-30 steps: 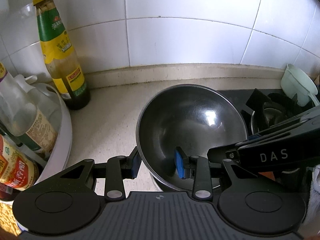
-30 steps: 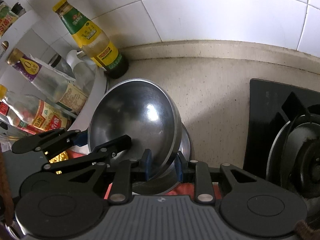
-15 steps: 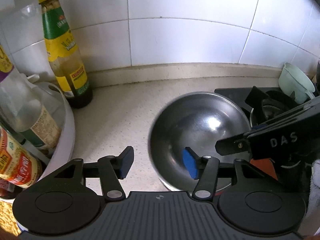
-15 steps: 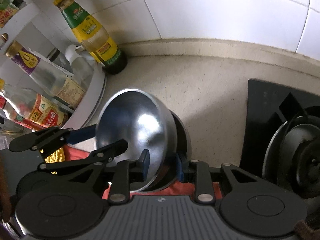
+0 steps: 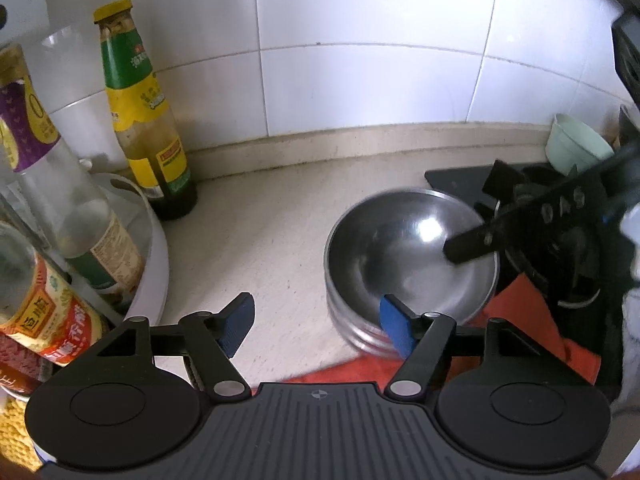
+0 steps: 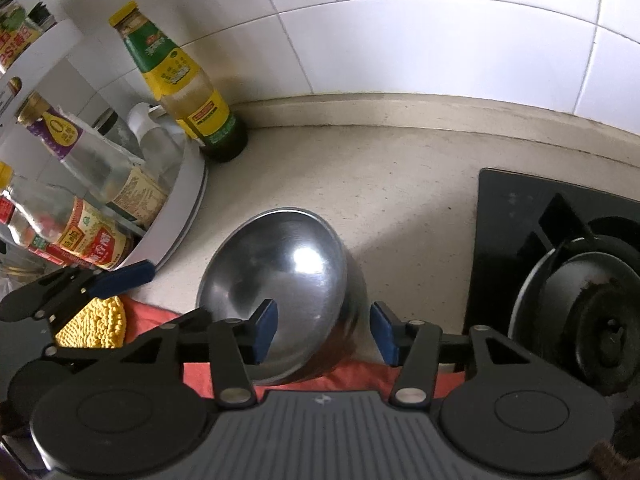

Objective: Organize plates and bowls
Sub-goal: 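Lower the steel bowl onto the bowl stack and open both grippers, then raise both grippers away from the bowl stack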

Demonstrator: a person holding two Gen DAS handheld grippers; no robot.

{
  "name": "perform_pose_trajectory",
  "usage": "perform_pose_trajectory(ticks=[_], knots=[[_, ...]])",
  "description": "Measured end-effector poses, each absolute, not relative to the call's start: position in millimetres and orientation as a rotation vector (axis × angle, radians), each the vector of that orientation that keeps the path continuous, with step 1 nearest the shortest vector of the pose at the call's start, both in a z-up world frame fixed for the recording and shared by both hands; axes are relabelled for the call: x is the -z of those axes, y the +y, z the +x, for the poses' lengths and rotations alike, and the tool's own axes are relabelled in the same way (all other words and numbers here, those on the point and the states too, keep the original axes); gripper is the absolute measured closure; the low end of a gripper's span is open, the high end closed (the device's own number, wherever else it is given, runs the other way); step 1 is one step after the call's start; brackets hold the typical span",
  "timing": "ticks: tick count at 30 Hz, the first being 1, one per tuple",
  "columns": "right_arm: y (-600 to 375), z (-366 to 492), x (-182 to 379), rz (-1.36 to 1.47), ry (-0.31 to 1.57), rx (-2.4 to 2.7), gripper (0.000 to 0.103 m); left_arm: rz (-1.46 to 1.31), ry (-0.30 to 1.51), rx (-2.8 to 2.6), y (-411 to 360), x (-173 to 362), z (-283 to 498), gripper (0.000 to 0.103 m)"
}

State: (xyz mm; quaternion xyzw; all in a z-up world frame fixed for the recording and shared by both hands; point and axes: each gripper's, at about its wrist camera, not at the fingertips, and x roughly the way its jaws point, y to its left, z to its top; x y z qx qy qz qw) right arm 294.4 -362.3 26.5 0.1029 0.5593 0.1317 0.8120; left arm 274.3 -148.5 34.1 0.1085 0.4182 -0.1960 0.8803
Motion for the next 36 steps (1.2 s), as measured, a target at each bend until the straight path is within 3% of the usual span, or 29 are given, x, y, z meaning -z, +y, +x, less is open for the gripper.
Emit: perform_pose_trajectory(ticks=[10, 23, 36], knots=[[-361, 296, -18, 0.279, 1.204, -0.284, 0.048, 0.277, 0.862, 0.458, -138, -31, 260, 0.018], [-357, 305, 2, 0.303, 1.236, -0.249, 0.038, 0.347, 0.907, 0.587, -137, 4, 269, 0.016], [-375, 318, 32, 0.431, 1.258, -0.176, 0.037, 0.442, 0.909, 0.803, -153, 45, 298, 0.013]])
